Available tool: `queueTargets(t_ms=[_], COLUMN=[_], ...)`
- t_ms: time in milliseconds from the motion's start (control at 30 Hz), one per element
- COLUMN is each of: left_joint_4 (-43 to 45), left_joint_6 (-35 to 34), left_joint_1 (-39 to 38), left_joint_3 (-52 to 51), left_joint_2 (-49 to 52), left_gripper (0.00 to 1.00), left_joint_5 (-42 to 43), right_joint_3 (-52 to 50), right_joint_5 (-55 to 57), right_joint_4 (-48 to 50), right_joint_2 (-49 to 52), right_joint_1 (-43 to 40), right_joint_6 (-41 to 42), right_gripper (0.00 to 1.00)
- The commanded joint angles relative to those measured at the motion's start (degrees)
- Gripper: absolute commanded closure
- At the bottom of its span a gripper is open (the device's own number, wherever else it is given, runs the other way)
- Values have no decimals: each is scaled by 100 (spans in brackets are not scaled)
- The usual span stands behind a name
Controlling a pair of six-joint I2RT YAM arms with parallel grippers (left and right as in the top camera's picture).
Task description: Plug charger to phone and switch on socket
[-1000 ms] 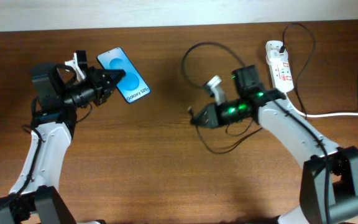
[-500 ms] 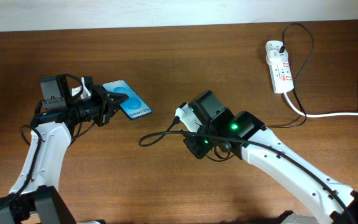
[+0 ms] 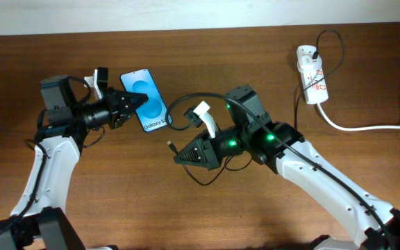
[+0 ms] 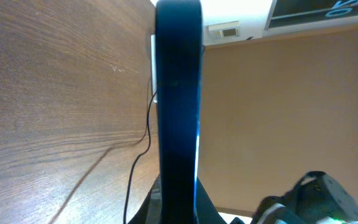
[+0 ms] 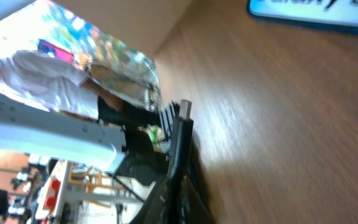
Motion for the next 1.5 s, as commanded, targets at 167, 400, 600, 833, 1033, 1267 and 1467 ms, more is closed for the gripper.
queueTargets(t_ms=[167, 400, 600, 833, 1033, 1267, 1467], left_joint_4=[334, 769, 1370, 1425, 1427, 1427, 1427], left_joint_6=[-63, -61, -59, -623, -1569, -1615, -1613], left_joint_1=[-7, -4, 164, 151, -76, -337, -337], left_joint_3=[81, 79, 81, 81, 79, 79, 79], left_joint_2=[-37, -37, -37, -37, -37, -37, -37], left_gripper=[100, 100, 100, 100, 100, 100, 100], left_joint_5=[485, 852, 1373, 769, 20, -304, -282], right_joint_3=[-365, -365, -365, -365, -365, -365, -365], right_joint_5=[-1123, -1110, -2057, -2039, -1794, -1569, -1167], right_joint_4=[1744, 2337, 2651, 3316, 3838, 4059, 4155], right_joint_2=[820, 885, 1432, 1506, 1506, 1510, 1510], right_joint_1=[-101, -107, -669, -581, -570, -570, -570], right_joint_6=[935, 951, 852, 1202, 1871, 2260, 2835], right_gripper=[96, 96, 96, 96, 96, 96, 96])
